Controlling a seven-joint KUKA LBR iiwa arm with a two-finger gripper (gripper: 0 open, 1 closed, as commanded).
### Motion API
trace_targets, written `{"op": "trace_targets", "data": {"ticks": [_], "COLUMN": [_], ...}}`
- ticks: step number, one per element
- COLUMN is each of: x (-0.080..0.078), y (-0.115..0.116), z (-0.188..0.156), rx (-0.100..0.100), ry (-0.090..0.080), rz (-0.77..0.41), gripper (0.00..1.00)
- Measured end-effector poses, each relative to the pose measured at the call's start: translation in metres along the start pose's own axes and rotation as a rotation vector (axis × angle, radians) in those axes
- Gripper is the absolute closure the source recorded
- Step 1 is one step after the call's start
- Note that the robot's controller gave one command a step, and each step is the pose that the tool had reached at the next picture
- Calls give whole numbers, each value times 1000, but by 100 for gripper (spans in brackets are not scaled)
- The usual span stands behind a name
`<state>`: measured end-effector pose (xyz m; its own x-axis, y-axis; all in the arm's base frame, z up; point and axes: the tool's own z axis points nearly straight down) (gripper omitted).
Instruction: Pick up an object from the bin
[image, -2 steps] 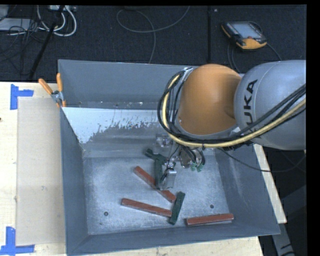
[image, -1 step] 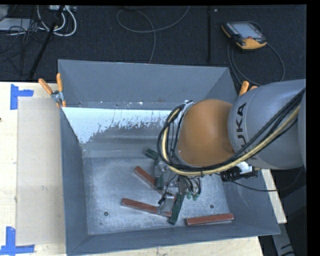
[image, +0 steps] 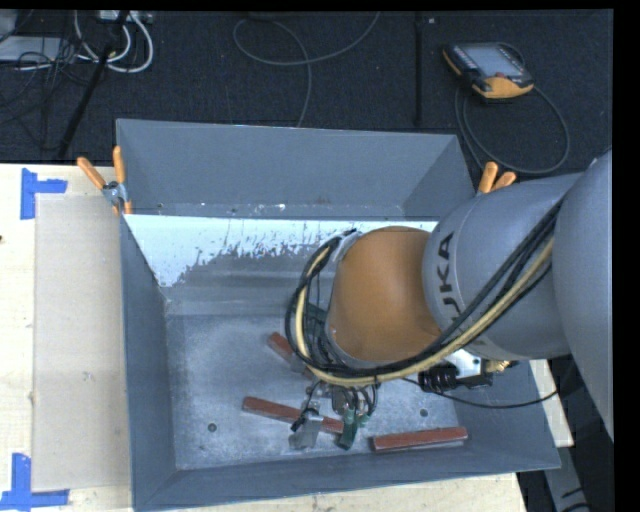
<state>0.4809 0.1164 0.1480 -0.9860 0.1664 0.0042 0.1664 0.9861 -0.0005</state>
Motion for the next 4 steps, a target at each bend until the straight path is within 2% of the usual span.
{"op": "trace_targets", "data": {"ticks": [1,2,3,4], "x": [0,-10,-13,-13], "y": [-6,1,-11,-13], "z": [12,69,79,78], "rx": [1,-2,-3,-2], "ry": [1,-5,-4,-4], "rz": [46,109,233,238], "gripper": [0,0,100,100]}}
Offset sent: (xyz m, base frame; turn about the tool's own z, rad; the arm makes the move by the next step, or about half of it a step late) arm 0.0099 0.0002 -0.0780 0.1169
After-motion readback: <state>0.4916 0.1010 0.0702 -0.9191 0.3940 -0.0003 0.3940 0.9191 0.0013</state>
